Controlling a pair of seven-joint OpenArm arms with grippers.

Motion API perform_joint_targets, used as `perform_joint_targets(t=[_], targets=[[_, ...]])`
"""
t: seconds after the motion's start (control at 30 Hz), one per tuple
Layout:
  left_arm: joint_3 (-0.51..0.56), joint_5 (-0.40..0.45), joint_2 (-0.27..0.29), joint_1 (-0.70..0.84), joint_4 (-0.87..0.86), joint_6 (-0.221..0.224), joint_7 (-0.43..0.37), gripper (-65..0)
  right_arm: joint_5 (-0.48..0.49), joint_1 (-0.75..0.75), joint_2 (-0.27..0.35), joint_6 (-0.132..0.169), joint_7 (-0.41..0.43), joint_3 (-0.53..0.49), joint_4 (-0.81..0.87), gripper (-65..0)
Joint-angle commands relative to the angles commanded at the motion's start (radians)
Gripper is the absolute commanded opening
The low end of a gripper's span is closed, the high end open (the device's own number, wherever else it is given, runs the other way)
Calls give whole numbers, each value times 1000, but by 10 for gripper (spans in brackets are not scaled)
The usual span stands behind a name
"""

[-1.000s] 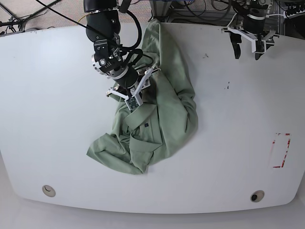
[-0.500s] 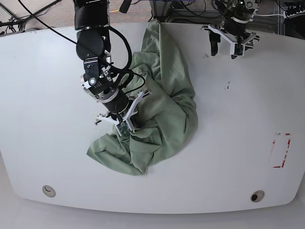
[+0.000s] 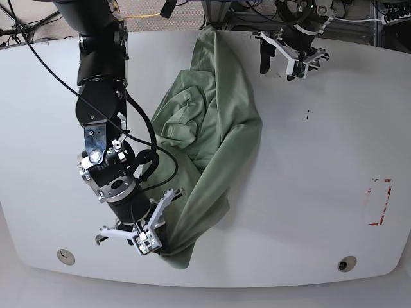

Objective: Fold the T-shirt properly
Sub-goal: 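Lift the shirt with the right gripper, shaking it out, then grasp the hanging shirt edge with the left gripper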

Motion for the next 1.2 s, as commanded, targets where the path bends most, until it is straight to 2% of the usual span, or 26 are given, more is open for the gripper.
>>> perform_joint_targets(t=[0.1, 0.2, 0.33, 0.53, 0.83, 0.97, 1.07, 1.2], targets=[[26, 3, 2, -12, 0, -9, 0, -272, 0, 87, 8, 0, -9, 0, 8, -650], [49, 3, 2, -15, -3, -8, 0, -272, 0, 189, 8, 3, -68, 3, 15, -650], [68, 3, 3, -35, -2, -8, 0, -272, 0, 301, 8, 55, -117, 2, 20, -650], [75, -2, 3, -40, -2, -9, 0, -272, 0, 454, 8, 81, -199, 2, 20, -650], [103, -2, 5, -107, -20, -8, 0, -272, 0, 548, 8, 81, -203, -2, 20, -650], [107, 3, 8, -176, -58, -6, 0, -272, 0, 557, 8, 81, -203, -2, 18, -650], [101, 6, 35, -249, -95, -6, 2, -272, 0, 555, 8, 81, -203, -2, 20, -650], [106, 5, 44, -336, -175, -6, 44, -272, 0, 549, 8, 81, -203, -2, 20, -650]])
